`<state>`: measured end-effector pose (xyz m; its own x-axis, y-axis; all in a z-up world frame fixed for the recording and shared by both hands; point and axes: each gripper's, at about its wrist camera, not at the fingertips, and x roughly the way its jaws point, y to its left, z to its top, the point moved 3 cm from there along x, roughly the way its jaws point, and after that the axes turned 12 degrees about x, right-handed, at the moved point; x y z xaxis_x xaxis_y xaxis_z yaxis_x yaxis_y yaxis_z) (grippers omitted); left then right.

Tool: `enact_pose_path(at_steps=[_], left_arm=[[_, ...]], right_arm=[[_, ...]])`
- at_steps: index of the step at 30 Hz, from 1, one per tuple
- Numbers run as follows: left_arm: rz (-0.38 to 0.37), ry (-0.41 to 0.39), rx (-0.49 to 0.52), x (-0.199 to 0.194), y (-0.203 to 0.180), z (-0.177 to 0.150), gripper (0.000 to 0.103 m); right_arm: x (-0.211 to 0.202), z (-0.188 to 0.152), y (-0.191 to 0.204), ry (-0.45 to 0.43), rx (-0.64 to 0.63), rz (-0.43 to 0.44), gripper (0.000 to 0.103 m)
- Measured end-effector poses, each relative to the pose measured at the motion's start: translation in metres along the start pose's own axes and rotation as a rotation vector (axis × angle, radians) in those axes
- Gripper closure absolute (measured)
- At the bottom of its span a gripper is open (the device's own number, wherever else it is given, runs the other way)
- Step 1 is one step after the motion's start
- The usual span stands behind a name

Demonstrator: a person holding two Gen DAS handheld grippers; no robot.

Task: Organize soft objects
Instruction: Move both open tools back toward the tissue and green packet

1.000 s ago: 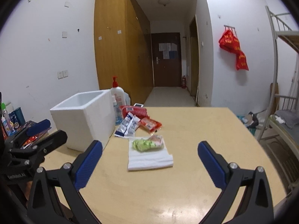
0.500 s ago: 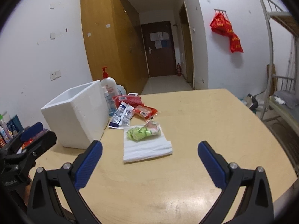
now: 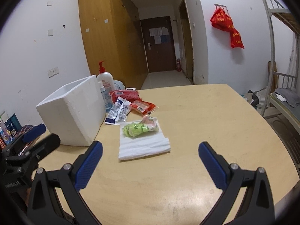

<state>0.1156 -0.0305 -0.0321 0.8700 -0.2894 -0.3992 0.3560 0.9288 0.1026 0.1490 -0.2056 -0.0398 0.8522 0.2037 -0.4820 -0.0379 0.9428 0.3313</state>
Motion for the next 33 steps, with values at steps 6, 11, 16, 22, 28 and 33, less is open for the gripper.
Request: enact_pose_path(at_steps=[6, 11, 16, 22, 28, 33], left_arm=[[-0.023, 0.030, -0.010, 0.014, 0.000, -0.001, 0.006], [-0.056, 0.066, -0.017, 0.029, -0.002, -0.001, 0.006], [-0.095, 0.116, -0.003, 0.051, -0.009, -0.003, 0.006], [-0.120, 0.162, -0.005, 0.075, -0.015, -0.006, 0.007], [-0.142, 0.212, 0.000, 0.098, -0.019, -0.010, 0.010], [-0.146, 0.240, -0.018, 0.113, -0.017, -0.013, 0.013]], right_arm=[[0.006, 0.005, -0.004, 0.010, -0.001, -0.012, 0.000], [0.017, 0.008, -0.009, 0.031, -0.017, -0.024, 0.000], [0.029, 0.017, -0.014, 0.058, -0.033, -0.024, 0.000], [0.048, 0.023, -0.019, 0.104, -0.068, -0.023, 0.000], [0.069, 0.032, -0.018, 0.175, -0.107, 0.028, 0.000], [0.094, 0.038, -0.014, 0.241, -0.135, 0.057, 0.000]])
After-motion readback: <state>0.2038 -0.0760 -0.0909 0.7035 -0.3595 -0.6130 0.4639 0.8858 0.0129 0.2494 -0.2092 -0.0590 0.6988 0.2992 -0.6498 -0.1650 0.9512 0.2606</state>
